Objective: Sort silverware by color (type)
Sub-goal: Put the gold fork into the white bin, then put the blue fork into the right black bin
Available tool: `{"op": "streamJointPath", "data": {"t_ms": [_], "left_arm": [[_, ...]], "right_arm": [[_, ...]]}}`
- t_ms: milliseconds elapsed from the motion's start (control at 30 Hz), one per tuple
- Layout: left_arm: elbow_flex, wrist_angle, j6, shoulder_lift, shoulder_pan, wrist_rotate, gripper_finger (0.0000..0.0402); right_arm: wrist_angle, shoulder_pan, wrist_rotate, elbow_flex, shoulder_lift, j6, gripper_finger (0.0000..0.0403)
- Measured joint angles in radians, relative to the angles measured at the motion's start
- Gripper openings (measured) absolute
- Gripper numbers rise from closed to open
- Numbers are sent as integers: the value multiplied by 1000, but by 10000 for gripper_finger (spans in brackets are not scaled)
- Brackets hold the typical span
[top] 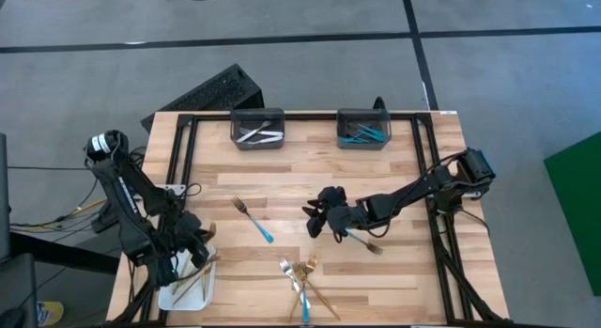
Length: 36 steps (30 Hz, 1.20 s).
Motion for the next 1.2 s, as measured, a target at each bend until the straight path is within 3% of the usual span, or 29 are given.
{"op": "streamJointPath", "data": {"t_ms": [100,267,767,867,1000,1200], "left_arm": [[0,-14,19,0,10,-13,116],[0,-47,48,0,47,-89,150],[87,-85,493,-6,264,-319,158],[70,11,599,-6,325,-298,158],[40,208,810,-6,384,-241,158],[11,406,1039,-6,456,-218,158]], "right_arm": [[23,-5,-5,0,0,0,163],[75,-36,-98,4,0,-27,163],[12,-60,-132,138,0,-209,163],[-151,-54,-132,138,-1,-166,163],[-492,-11,-143,138,-24,26,163],[-780,96,-301,138,-33,194,163]]}}
